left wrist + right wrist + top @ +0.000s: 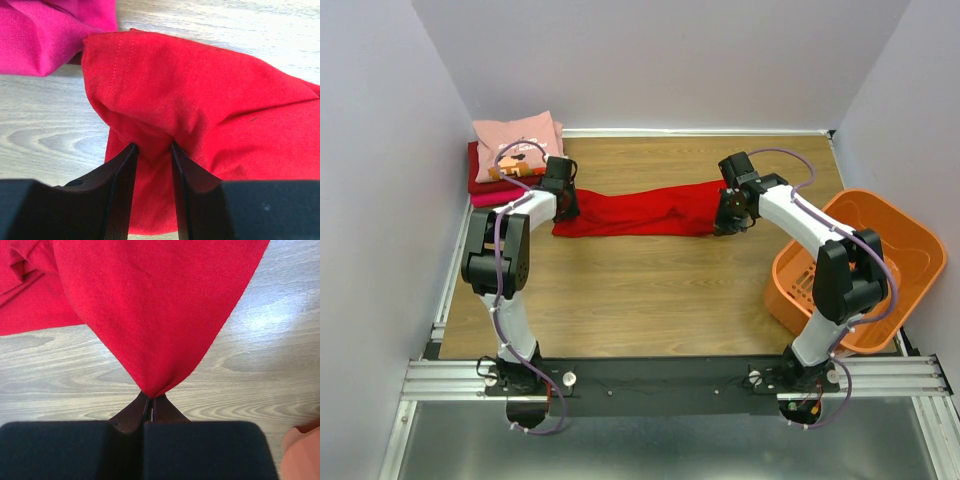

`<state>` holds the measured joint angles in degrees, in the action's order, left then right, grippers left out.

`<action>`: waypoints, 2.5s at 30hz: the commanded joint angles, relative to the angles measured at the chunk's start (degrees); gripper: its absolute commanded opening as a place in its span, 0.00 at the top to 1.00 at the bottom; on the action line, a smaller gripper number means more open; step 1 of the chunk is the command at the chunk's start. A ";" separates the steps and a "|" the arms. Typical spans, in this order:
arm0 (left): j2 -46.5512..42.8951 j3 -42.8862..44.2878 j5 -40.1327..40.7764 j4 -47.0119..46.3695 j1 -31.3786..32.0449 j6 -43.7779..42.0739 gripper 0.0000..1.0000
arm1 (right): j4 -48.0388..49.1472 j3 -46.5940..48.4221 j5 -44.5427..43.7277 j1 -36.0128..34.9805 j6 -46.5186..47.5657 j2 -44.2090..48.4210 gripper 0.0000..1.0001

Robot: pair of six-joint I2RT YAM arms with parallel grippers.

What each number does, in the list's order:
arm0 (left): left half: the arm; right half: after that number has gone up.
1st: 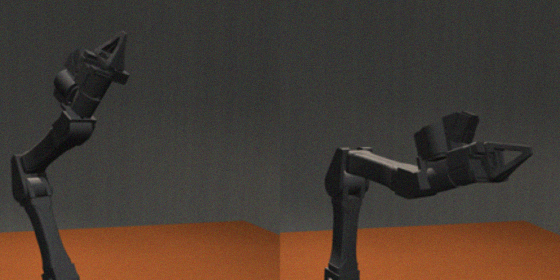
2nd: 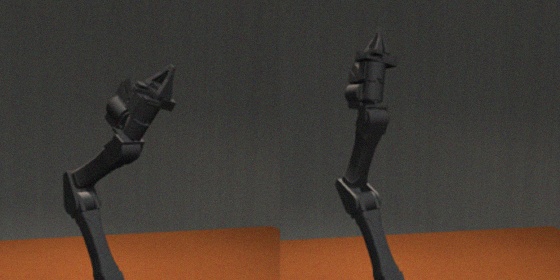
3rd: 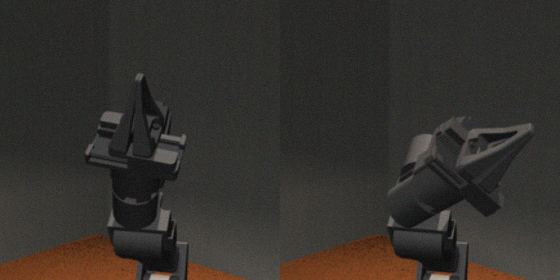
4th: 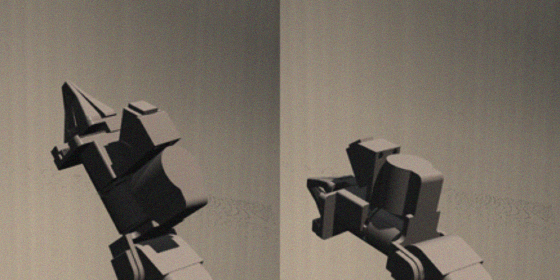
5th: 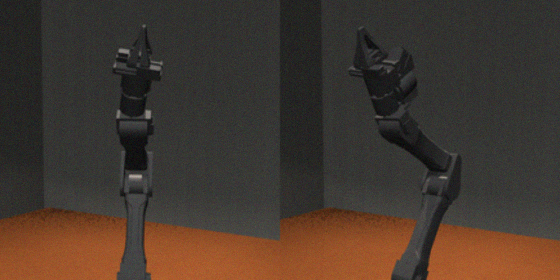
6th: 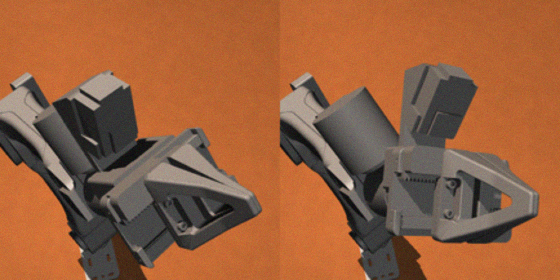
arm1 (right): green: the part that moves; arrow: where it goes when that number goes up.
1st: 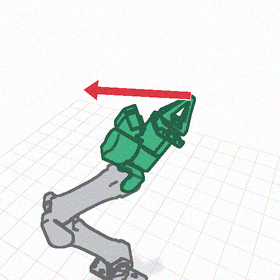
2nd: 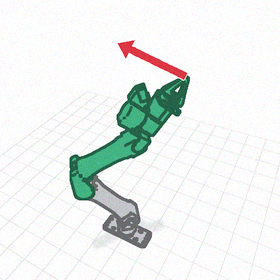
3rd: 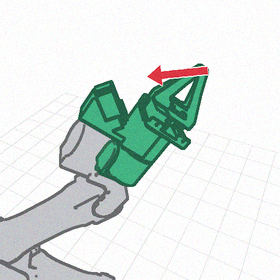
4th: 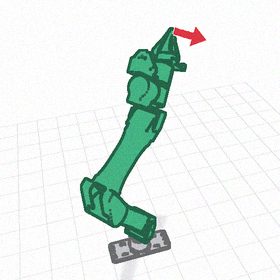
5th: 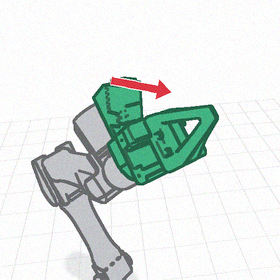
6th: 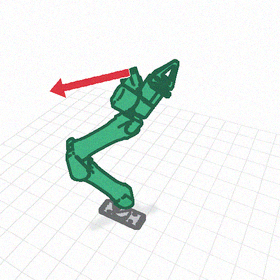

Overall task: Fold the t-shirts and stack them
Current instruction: Flatten the tshirt out

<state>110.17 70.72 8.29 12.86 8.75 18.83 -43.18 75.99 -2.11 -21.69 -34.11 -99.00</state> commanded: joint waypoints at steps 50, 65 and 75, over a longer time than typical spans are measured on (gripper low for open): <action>-18.14 -7.96 0.50 7.96 -0.05 -1.07 1.00 | -3.58 2.24 -0.35 -0.37 0.62 -1.20 0.99; -24.12 -14.21 0.93 8.85 -2.25 0.68 0.67 | -3.76 0.65 -0.62 -0.37 0.36 -0.05 0.99; -19.65 -11.74 -0.65 7.97 -2.16 1.21 0.67 | -3.76 0.39 -0.70 -0.37 0.18 0.12 1.00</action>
<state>88.42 58.72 8.49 20.78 6.61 19.18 -46.02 76.77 -2.11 -21.69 -34.04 -99.81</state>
